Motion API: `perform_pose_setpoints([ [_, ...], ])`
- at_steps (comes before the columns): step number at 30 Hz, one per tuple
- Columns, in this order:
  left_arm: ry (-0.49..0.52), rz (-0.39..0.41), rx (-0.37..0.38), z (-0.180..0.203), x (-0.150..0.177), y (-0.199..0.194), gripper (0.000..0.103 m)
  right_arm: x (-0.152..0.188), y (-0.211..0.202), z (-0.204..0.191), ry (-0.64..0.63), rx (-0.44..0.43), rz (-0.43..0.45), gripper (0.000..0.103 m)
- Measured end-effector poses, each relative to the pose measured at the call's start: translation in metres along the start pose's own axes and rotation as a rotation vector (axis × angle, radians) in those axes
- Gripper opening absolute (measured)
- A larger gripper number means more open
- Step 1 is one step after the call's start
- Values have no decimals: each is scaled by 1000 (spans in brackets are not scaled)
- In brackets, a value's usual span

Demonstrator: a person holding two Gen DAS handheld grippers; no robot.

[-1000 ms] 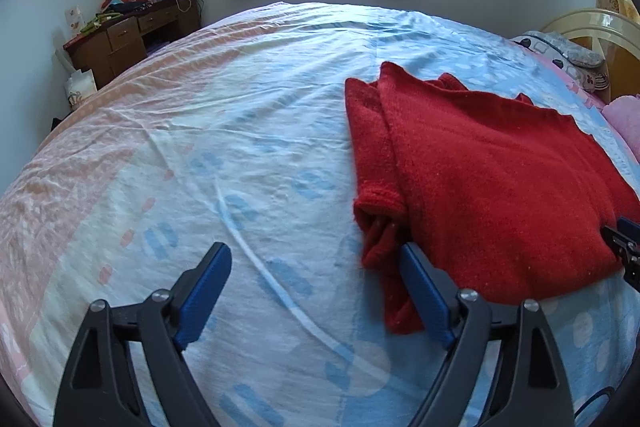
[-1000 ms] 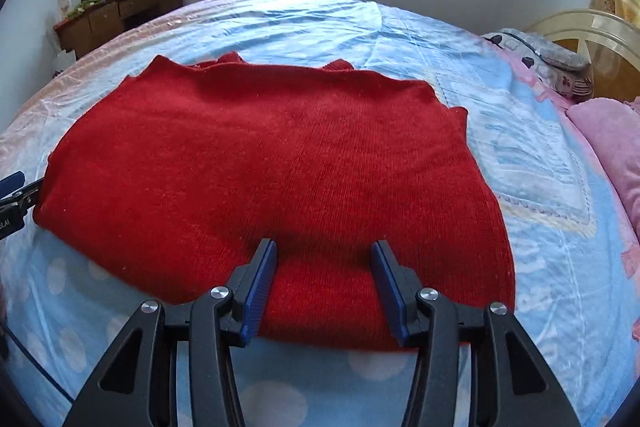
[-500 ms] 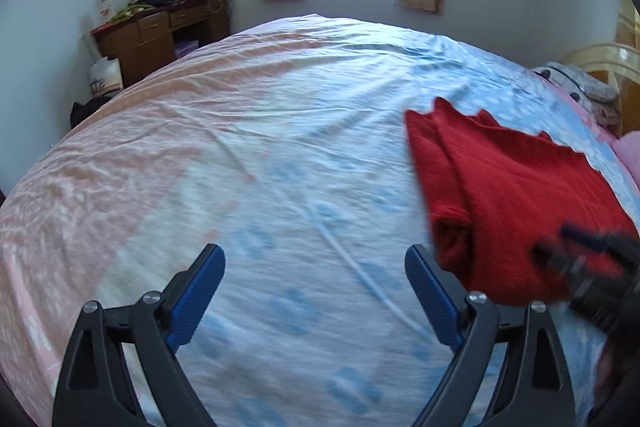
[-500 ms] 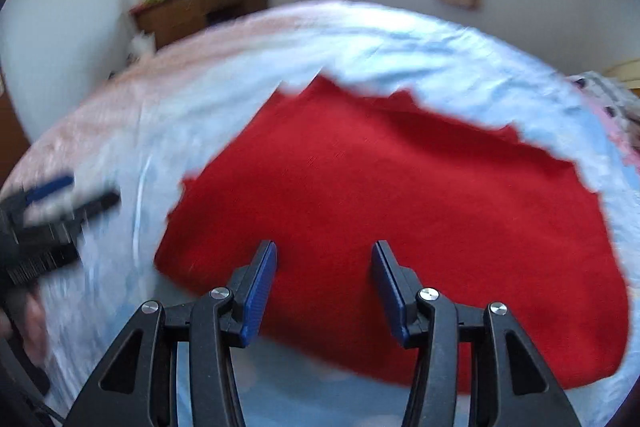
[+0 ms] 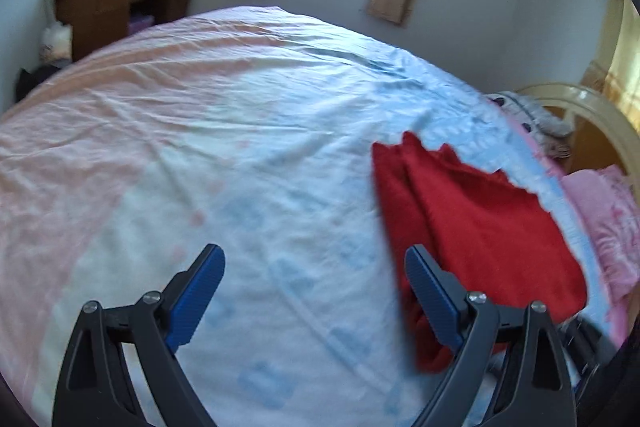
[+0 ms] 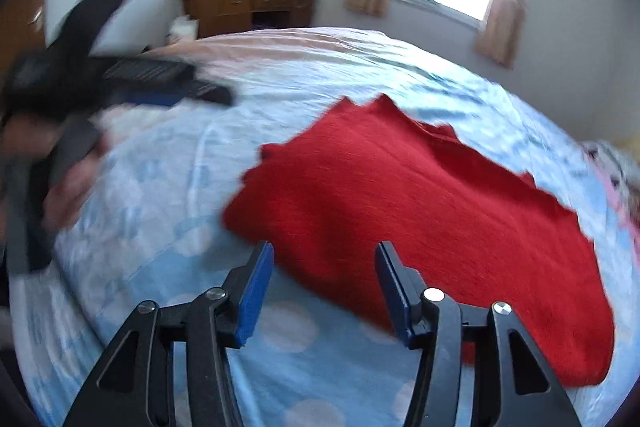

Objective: Fold small clothes
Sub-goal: 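Grasp the side edge of the folded sweater with the left gripper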

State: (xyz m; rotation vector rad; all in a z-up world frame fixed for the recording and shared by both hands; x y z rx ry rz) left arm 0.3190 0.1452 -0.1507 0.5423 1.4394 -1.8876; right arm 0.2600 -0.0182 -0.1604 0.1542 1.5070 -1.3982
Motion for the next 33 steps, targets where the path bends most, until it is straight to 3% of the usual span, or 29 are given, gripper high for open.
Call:
perform_pose_setpoints([
  [6, -9, -47, 85, 16, -16, 29, 94, -5, 12, -23, -144, 103, -1, 58],
  [11, -48, -69, 156, 27, -22, 48, 94, -2, 17, -29, -151, 89, -7, 58],
  [18, -25, -116, 173, 43, -28, 80, 91, -3, 20, -33, -166, 124, 0, 58],
  [22, -5, -126, 187, 51, -33, 91, 84, -2, 20, -38, -173, 142, 5, 57],
  [27, 20, -140, 231, 61, -35, 100, 60, 1, 18, -51, -211, 156, 13, 46],
  [28, 28, -148, 242, 63, -35, 102, 52, 1, 17, -54, -221, 161, 16, 43],
  [33, 20, -153, 236, 62, -35, 106, 38, 3, 13, -60, -234, 155, 18, 35],
])
Point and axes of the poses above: each gripper's, at about its wrist camera, not at the fingertips, and y roughly the way its jaws point, z to its right, x to its underside, the point moved 4 cm from there along y, roughly the way its jaws point, and after that the axes turned 1 degree about y, right-handed, at the moved point
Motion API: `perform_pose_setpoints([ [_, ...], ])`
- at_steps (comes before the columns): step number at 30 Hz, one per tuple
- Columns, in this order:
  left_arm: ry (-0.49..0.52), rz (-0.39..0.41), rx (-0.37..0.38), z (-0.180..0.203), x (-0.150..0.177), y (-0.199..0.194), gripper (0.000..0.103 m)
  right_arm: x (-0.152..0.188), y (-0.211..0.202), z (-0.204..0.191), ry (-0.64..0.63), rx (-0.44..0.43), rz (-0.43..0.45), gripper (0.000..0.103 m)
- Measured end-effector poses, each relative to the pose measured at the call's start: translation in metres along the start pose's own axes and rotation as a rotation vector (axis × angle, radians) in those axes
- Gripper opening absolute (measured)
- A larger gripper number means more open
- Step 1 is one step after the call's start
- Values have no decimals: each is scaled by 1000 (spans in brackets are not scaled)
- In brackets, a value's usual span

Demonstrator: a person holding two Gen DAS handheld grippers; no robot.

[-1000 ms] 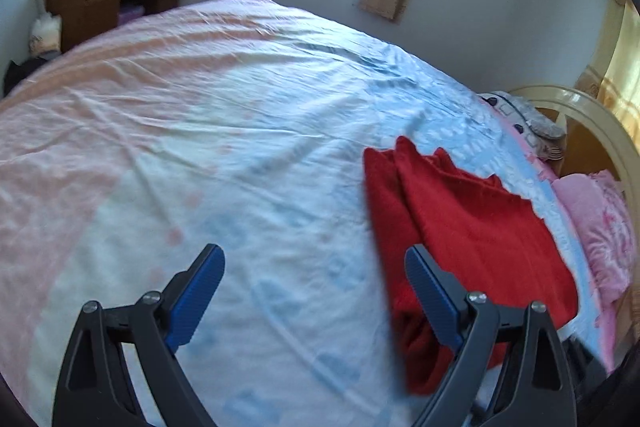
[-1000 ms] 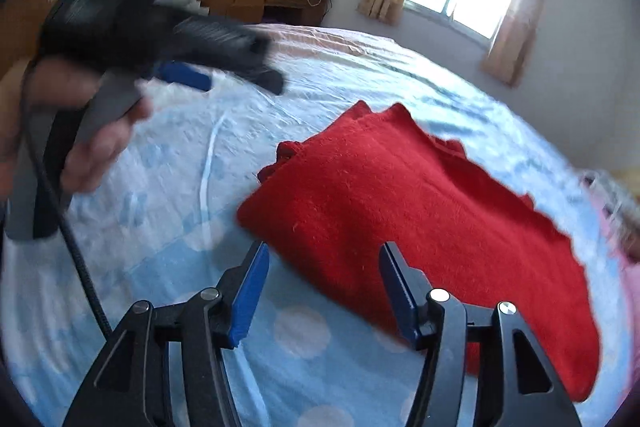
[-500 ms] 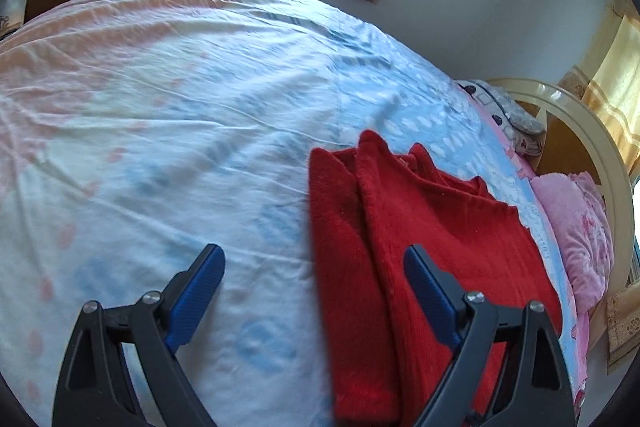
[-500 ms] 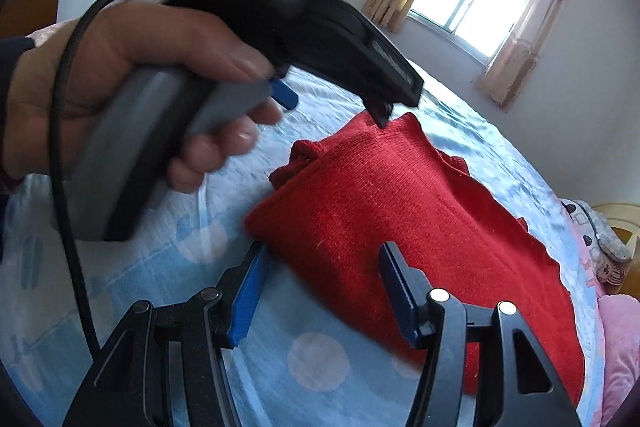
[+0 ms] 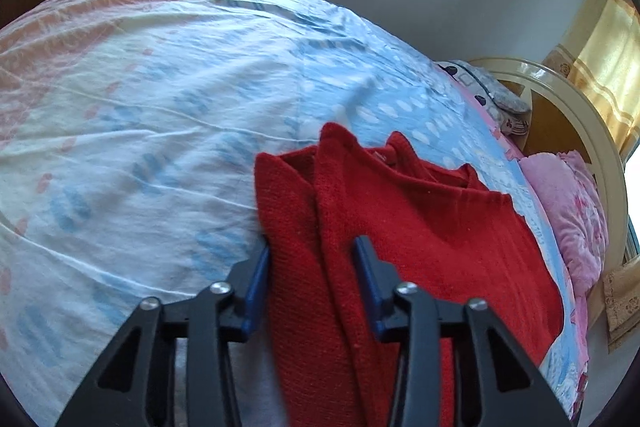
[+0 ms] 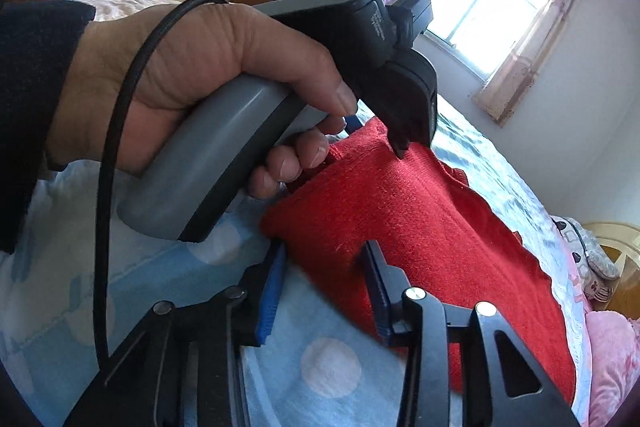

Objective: Fold small clothes

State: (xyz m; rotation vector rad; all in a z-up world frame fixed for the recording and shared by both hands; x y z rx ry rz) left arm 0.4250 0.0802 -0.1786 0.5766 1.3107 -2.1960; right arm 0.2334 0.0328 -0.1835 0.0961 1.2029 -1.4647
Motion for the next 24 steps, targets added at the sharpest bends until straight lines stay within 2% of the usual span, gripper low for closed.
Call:
perform_pose_setpoints([
  [2, -18, 3, 15, -3, 0, 0, 31, -1, -1, -3, -13, -1, -3, 29],
  [4, -27, 2, 36, -4, 0, 0, 20, 0, -2, -2, -21, -7, -7, 15],
  [7, -9, 1, 42, -1, 0, -1, 17, -2, -4, -1, -9, -14, -19, 9],
  [12, -27, -31, 49, -1, -4, -3, 15, -5, -10, 17, 32, -23, -14, 7],
  [16, -91, -45, 88, -4, -11, -11, 15, -9, -24, 32, 59, -6, 14, 6],
  [24, -132, -17, 136, 15, -22, -26, 14, -2, -43, 74, 164, 28, 61, 6],
])
Point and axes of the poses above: each gripper's, at about its wrist camera, not at the fingertips, and y roughly the way its jaws point, z to its right, x to its underside, the point moved 4 cm from there along y, roughly the way its jaws point, and after that the axes turned 1 degree about y, right-handed, at the moved point
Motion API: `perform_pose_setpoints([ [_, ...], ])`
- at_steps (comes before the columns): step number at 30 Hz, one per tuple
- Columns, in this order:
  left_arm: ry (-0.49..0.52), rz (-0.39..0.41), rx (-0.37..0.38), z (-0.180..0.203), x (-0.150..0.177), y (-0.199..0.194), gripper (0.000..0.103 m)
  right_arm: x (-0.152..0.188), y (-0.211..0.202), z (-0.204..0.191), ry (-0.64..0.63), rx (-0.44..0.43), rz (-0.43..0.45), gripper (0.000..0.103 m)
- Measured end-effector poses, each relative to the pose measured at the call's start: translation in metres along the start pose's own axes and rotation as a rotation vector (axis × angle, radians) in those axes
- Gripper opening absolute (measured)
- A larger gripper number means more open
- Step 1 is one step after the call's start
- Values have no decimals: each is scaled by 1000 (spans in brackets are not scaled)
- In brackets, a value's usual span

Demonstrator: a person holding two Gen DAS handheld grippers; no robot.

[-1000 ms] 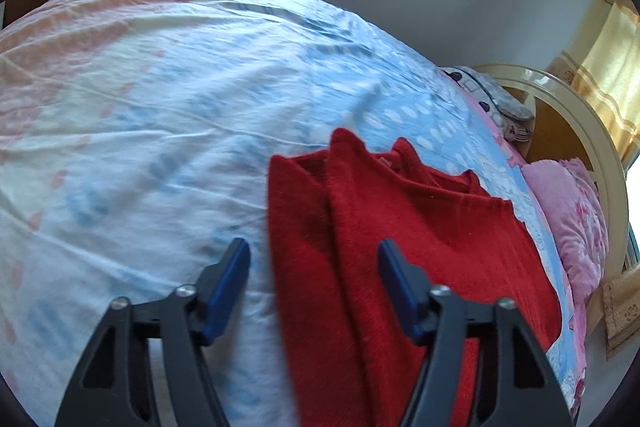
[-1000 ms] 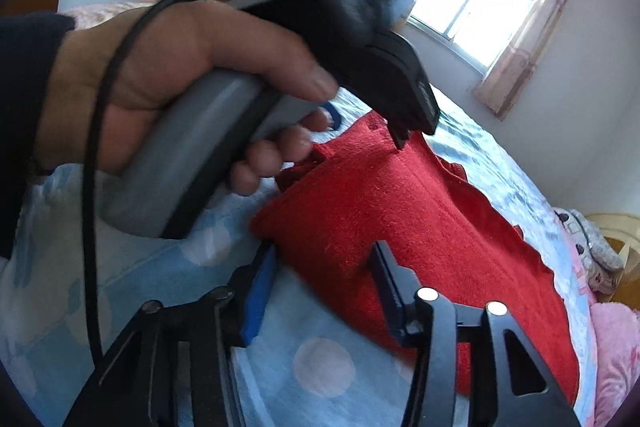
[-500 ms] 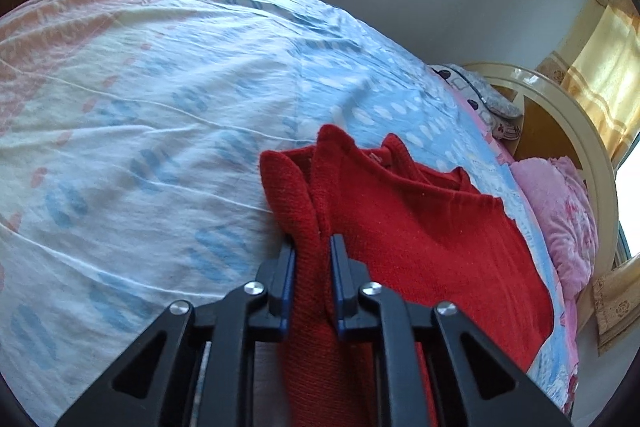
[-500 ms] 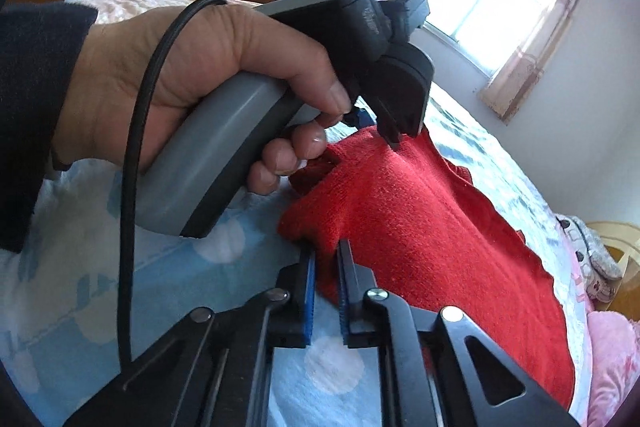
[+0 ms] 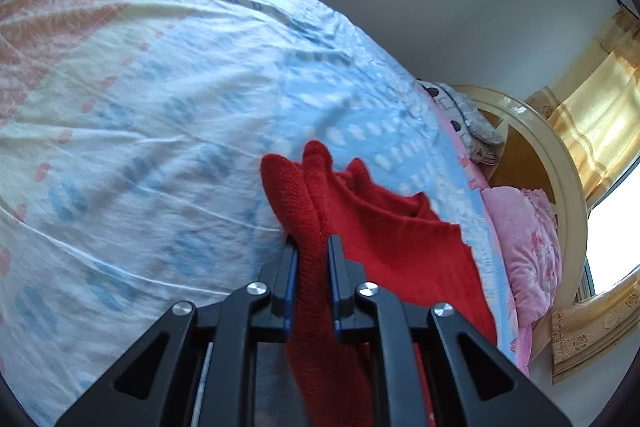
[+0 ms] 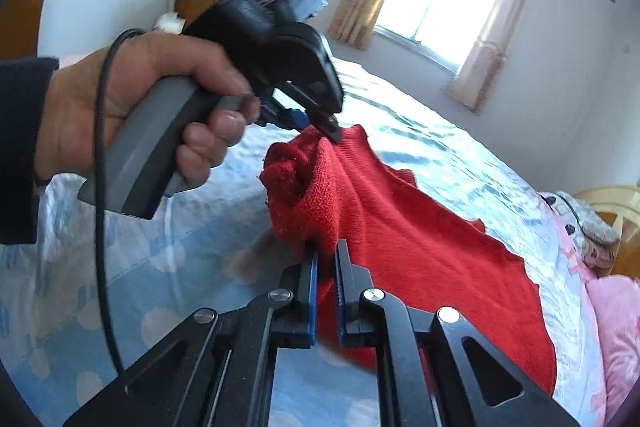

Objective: Fold small clothes

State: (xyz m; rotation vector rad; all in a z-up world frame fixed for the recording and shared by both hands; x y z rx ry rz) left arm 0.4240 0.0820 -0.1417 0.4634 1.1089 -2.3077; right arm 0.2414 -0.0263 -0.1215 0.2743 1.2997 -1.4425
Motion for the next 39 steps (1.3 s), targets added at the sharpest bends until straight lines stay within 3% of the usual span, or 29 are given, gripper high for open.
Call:
perform_pose_setpoints([
  [17, 91, 59, 61, 97, -19, -3, 13, 5, -43, 88, 218, 37, 95, 5],
  [24, 135, 48, 77, 130, -17, 11, 13, 19, -45, 115, 305, 29, 90, 5],
  [30, 192, 33, 86, 166, -13, 30, 13, 38, -44, 152, 458, -31, 73, 5],
  [39, 302, -26, 80, 214, 5, 76, 13, 73, -44, 187, 612, -68, 20, 5],
])
Point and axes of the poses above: each gripper's, at about its wrist camera, not at the fingertips, and y roughly the way its jaws point, z to its right, x to its underside, the point moved 4 cm from there along y, roughly the way its jaws point, and after that the axes turned 1 degree about y, right-handed, at the moved point
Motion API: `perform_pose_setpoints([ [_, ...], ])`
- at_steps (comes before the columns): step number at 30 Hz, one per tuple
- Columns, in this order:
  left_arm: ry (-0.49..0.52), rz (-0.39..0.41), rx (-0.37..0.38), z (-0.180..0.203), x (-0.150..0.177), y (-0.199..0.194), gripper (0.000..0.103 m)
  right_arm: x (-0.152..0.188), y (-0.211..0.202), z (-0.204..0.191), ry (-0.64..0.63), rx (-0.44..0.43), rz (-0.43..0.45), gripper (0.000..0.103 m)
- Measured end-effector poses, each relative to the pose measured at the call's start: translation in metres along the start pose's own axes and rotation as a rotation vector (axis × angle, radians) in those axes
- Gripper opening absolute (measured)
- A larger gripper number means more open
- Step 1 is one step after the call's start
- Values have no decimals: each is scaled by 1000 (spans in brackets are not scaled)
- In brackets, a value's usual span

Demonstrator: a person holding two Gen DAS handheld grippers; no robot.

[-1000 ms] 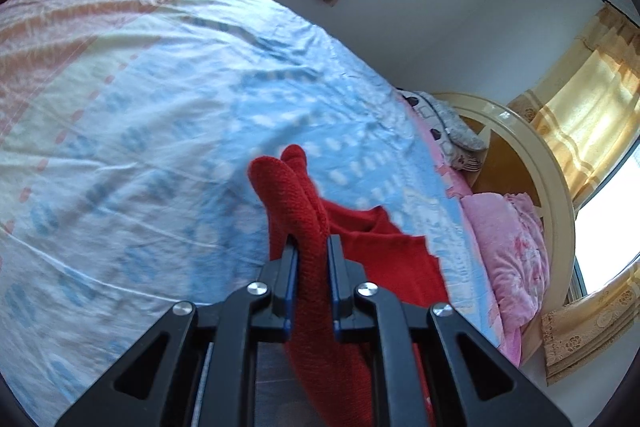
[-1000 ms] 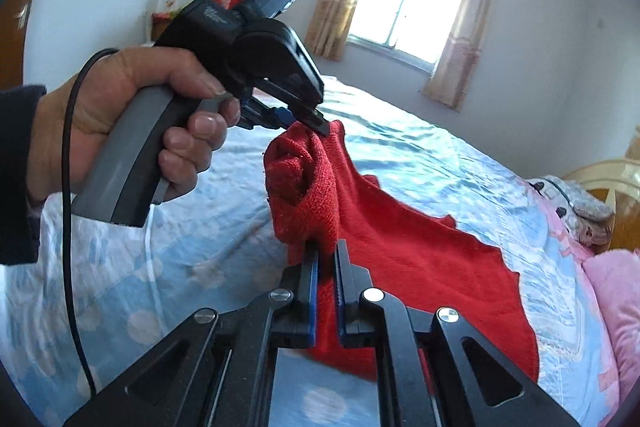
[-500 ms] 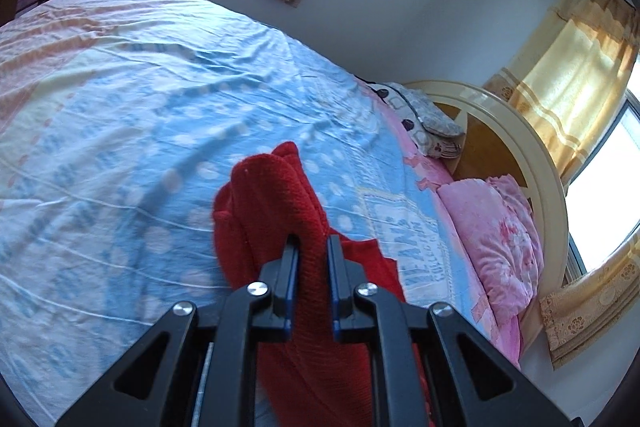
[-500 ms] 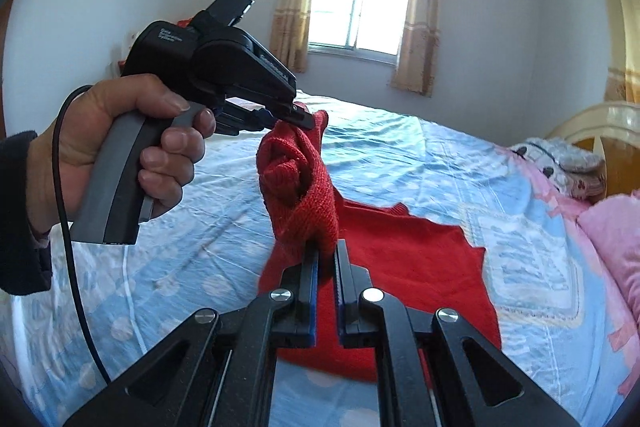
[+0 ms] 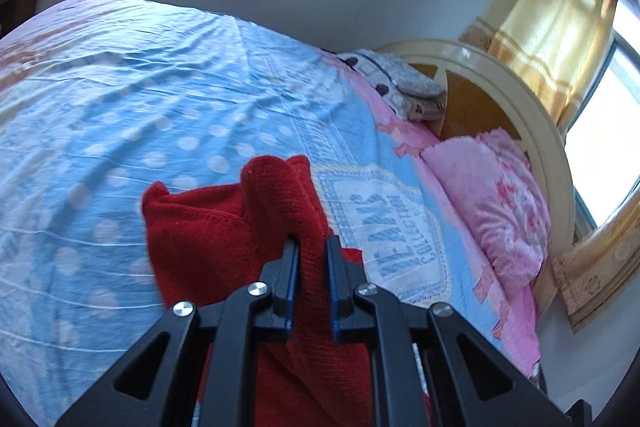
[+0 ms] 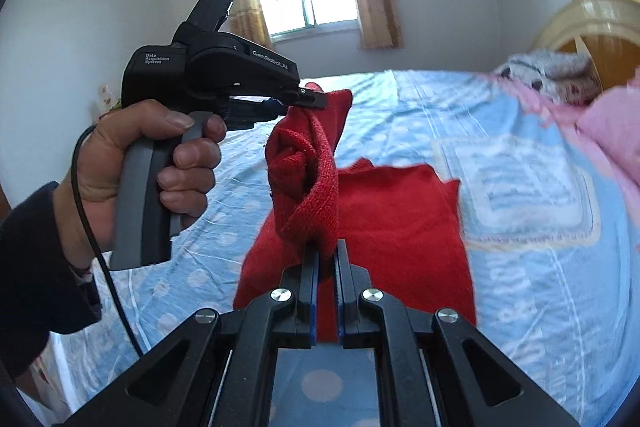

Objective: Fold small clothes

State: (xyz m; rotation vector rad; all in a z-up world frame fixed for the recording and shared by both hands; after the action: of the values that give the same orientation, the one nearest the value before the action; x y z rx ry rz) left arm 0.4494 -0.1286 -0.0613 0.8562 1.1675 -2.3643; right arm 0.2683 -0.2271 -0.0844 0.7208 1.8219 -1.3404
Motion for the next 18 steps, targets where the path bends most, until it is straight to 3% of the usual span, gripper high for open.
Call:
perform_pose_setpoints([
  [11, 118, -135, -38, 45, 37, 80, 13, 40, 13, 63, 211, 18, -125, 5],
  [18, 204, -138, -59, 65, 42, 91, 13, 46, 14, 73, 279, -6, -146, 5],
])
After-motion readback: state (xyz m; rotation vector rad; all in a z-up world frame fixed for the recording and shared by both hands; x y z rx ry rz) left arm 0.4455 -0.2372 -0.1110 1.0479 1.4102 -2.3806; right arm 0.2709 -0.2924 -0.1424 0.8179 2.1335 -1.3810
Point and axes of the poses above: each gripper's, at about its wrist camera, not at the fingertips, and y roughly the way its jaws point, z to its right, x to its underside, the point moved 4 cm from there along y, roughly the way its jaws point, and after that the axes turned 1 degree about y, right-handed, at the moved point
